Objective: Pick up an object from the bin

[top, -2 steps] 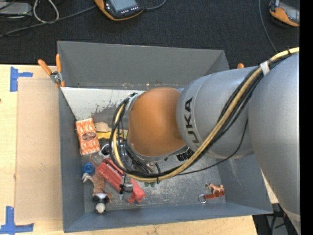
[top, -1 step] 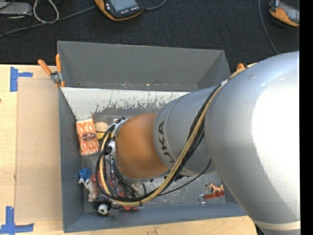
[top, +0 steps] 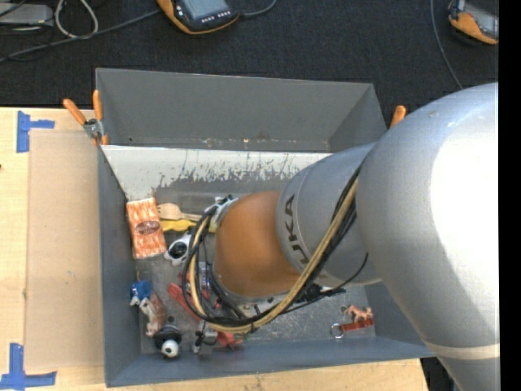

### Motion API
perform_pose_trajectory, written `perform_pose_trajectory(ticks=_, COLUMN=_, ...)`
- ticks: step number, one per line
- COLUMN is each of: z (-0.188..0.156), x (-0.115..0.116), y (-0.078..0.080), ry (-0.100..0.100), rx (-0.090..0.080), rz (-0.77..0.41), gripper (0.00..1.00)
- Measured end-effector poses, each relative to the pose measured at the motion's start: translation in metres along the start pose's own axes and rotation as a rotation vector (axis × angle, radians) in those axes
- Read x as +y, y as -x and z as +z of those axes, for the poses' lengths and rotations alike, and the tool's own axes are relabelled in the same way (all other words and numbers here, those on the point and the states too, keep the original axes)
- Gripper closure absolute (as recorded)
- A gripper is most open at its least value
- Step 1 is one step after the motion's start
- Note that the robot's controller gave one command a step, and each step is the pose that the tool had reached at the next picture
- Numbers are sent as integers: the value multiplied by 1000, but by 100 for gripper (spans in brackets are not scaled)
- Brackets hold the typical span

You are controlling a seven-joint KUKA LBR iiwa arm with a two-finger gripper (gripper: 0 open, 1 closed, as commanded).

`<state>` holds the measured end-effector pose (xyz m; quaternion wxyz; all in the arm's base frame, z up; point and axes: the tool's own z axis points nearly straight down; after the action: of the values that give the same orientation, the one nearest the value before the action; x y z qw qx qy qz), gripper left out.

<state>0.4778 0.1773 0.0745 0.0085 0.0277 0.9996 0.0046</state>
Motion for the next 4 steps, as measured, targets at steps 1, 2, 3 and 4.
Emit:
perform_pose_trajectory(ticks=1, z=-1, x=43, y=54, ry=-5, rx=2, rz=-485, gripper=100)
perform_pose_trajectory(ticks=2, z=1, x=45, y=51, ry=-1, rx=10, rz=-489, gripper=0)
perform_pose_trajectory(ticks=3, z=-2, x=44, y=54, ry=-1, rx=-1, rz=-483, gripper=100)
perform_pose_trajectory(ticks=4, z=-2, x=44, y=54, ry=-1, rx=-1, rz=-483, gripper=100)
